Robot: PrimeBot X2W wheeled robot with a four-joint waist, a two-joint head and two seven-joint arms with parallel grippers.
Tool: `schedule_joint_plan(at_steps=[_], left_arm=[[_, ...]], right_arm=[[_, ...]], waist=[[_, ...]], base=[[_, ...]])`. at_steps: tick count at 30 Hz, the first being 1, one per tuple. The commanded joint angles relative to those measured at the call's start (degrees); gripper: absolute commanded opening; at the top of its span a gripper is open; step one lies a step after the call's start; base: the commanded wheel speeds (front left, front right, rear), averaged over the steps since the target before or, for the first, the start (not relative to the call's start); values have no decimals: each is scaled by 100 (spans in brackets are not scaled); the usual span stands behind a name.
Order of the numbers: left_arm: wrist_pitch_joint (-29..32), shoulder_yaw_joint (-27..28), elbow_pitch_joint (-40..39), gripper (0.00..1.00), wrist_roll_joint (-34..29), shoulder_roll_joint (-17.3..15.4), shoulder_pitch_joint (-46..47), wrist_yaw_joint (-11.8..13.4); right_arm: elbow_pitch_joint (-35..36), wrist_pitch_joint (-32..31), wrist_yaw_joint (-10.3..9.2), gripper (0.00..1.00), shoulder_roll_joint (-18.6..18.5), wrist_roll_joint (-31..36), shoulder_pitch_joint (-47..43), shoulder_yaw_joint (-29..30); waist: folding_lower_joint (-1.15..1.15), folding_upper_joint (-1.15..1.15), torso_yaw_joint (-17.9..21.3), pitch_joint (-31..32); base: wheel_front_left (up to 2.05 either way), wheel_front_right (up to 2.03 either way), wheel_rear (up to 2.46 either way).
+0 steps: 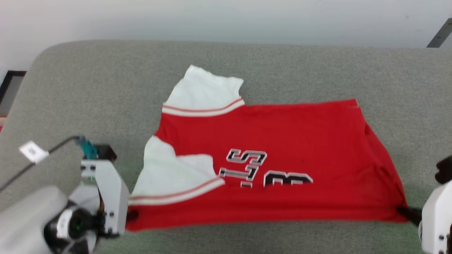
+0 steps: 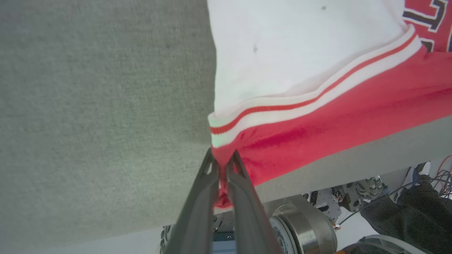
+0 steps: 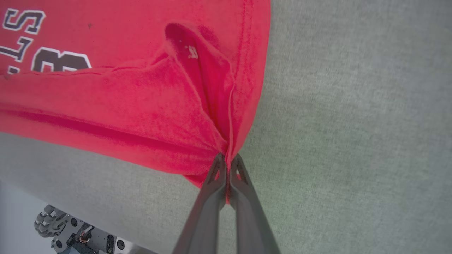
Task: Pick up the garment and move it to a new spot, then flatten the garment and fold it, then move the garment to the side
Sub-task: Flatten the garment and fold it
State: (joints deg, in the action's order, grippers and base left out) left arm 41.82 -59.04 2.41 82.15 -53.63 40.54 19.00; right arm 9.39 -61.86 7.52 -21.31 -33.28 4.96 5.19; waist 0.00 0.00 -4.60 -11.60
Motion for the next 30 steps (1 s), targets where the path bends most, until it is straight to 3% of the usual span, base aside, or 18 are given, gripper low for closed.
schedule_joint_plan(at_steps=[1,6,17,18,19,20,21,22,23,24,30], left_arm=[[-14,-26,-5,0,18,-59,-121,62],[-61,-145,-180,0,131,-71,-493,162],[-405,-293,723,0,146,484,-821,-305],[-437,-294,824,19,127,522,-806,-317],[-458,-289,917,24,128,552,-798,-336],[-469,-286,990,34,128,579,-786,-364],[-497,-295,1052,68,82,590,-764,-372],[-536,-267,1112,90,77,609,-756,-397],[-575,-236,1157,100,96,625,-747,-408],[-602,-226,1187,100,86,629,-730,-422],[-685,-193,1264,100,-48,527,-628,-517]], right_arm=[[11,-35,-6,0,13,20,-107,46],[93,-186,-6,0,239,74,-515,80],[-324,87,-6,0,531,148,-667,-125],[-368,124,-6,0,544,152,-649,-134],[-397,157,-6,3,548,154,-621,-158],[-425,213,-6,24,536,158,-594,-188],[-458,258,-6,43,523,158,-575,-206],[-474,314,-6,54,509,152,-552,-228],[-473,388,-6,86,482,145,-522,-254],[-502,441,-6,100,470,135,-509,-260],[-613,624,-6,100,343,99,-429,-278]], waist=[[0,0,-4,21],[0,0,2,49],[0,0,72,27],[0,0,76,22],[0,0,83,19],[0,0,85,15],[0,0,86,12],[0,0,89,12],[0,0,92,13],[0,0,96,17],[0,0,89,68]], base=[[0,0,0],[0,0,0],[0,0,0],[0,0,0],[0,0,0],[0,0,0],[0,0,0],[0,0,0],[0,0,0],[0,0,0],[0,0,0]])
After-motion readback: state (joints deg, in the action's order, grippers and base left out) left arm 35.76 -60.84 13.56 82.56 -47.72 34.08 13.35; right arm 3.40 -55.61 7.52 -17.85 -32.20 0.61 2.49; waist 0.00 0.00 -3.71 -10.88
